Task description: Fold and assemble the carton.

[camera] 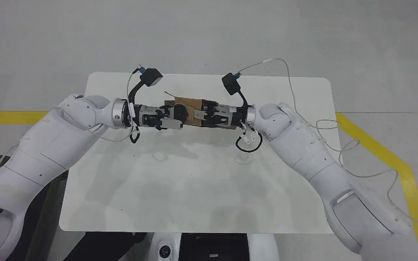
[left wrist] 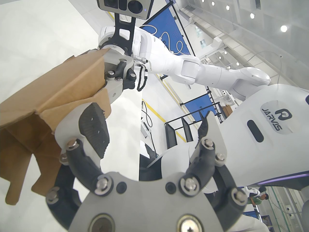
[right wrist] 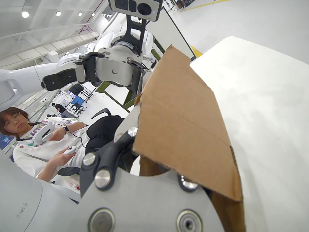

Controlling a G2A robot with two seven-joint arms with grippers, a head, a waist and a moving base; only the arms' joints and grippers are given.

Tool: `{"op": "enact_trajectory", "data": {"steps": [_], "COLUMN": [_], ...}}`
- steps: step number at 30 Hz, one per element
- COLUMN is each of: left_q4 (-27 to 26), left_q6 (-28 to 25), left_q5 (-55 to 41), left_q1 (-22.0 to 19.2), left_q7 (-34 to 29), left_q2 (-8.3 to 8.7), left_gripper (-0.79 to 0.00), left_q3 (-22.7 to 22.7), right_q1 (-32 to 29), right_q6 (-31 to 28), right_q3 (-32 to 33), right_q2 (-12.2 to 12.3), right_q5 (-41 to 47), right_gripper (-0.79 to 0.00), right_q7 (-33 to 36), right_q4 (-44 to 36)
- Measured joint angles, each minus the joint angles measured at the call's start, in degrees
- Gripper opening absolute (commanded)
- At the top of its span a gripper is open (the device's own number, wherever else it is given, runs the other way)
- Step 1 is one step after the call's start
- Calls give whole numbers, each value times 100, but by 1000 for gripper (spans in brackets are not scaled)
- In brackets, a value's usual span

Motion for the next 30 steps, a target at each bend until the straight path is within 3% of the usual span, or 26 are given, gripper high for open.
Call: {"op": "enact_trajectory", "data": {"steps": [15,30], "left_q4": [141,293], "left_q6": [6,81], "left_q5": [-239,-160], "left_q1": [137,187], "left_q7": [-6,-81], "left_q2": [79,-7], "left_gripper": [0,0], "left_q3": [-409,-606], "right_q1": [-244,-659], "right_q6": [147,191], "right_q3": [581,525], "right_q2": [184,289], "right_q5": [-159,435], "right_gripper": [-785,-785], "right_q7": [-7,1071], "right_q4": [-123,-757]}}
